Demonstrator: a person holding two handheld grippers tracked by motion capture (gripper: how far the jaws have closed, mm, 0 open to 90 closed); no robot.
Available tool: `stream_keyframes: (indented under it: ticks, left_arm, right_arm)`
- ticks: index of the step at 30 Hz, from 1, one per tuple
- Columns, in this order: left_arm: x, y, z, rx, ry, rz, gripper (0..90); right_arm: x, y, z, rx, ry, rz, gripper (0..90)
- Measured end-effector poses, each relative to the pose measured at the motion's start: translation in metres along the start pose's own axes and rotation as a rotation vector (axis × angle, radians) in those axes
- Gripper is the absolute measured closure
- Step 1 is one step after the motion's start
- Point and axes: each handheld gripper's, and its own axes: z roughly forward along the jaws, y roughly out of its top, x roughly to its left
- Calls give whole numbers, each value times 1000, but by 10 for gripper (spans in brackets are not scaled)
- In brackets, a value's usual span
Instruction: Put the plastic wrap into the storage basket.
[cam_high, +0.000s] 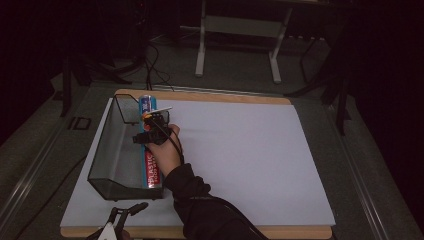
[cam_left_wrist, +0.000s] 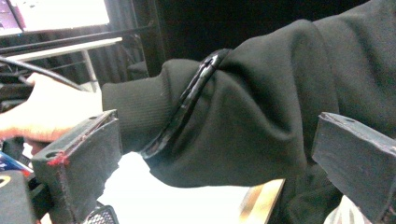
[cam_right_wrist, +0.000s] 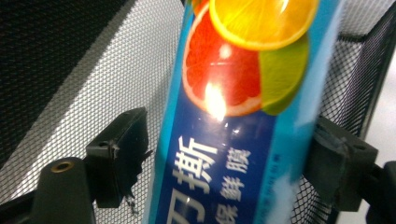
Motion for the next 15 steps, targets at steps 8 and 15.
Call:
stream_keyframes:
  ticks: [8,15]
  left_arm:
    - [0,0,2,20,-29,-14,25]
    - [1,-1,4,30,-31,-21,25]
  right_arm:
    - [-1,3,-32,-112,4,-164,136]
    - [-15,0,-62,-148,45,-243,113]
